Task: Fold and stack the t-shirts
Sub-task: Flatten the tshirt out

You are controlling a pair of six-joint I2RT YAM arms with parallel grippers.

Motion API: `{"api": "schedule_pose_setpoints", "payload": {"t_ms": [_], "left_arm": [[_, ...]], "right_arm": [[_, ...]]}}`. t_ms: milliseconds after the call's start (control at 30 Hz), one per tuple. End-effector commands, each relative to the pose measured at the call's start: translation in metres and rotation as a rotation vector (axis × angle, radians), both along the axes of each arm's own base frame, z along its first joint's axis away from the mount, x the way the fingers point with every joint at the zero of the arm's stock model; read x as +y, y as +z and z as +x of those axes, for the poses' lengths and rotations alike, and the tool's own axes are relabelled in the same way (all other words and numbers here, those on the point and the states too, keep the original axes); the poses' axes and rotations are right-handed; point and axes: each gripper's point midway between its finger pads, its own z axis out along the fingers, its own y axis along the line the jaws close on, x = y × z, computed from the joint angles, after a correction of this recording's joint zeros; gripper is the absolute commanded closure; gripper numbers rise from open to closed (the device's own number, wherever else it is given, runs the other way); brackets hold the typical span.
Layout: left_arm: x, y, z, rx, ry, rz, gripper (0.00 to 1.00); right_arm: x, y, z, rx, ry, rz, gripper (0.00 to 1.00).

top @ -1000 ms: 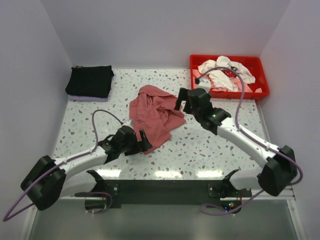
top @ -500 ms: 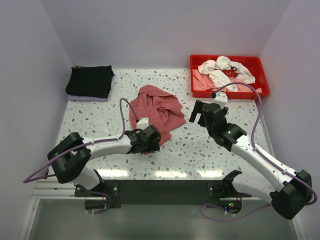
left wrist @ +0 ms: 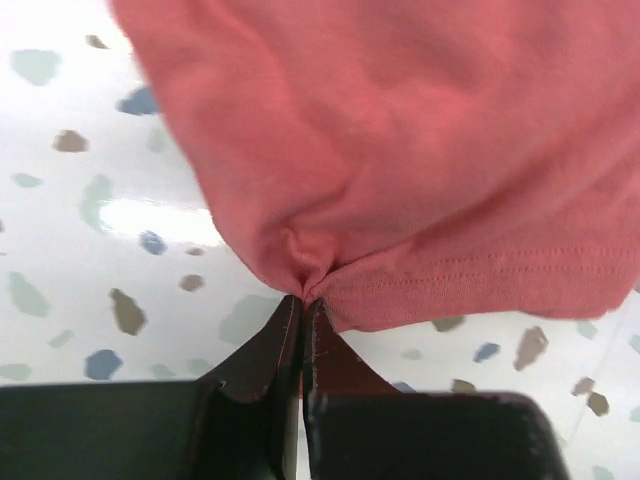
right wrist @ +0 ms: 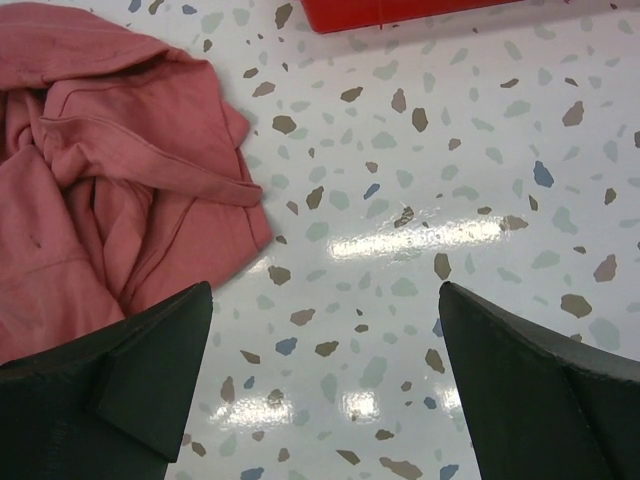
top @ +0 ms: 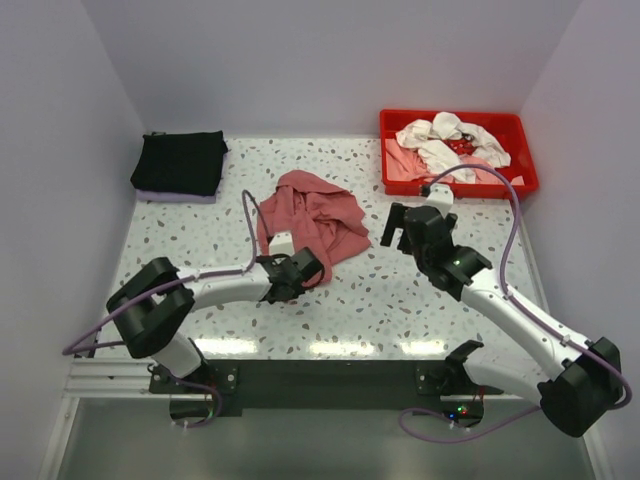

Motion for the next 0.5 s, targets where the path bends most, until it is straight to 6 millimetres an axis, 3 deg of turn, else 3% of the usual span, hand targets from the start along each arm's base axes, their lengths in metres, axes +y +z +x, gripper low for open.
{"api": "schedule_pose_setpoints", "payload": {"t_ms": [0, 133, 300, 467], "left_arm": [[0.061, 0.004, 0.003, -0.003, 0.13, 0.078, 1.0], [0.112, 0.035, 0.02, -0.112, 0.268, 0.085, 1.0], [0.179, 0.095, 0.034, -0.298, 0.499, 0.076, 1.0], [0.228, 0.143, 0.029, -0.452, 0.667, 0.068, 1.0]], "right_arm": [[-0.002, -0.004, 0.003, 0.003, 0.013, -0.031, 0.01], [0.009, -0.013, 0.003, 0.057, 0.078, -0.012, 0.01], [0.022, -0.031, 0.001, 0.144, 0.144, -0.003, 0.01], [0.05, -0.052, -0.004, 0.26, 0.273, 0.048, 0.01]]}}
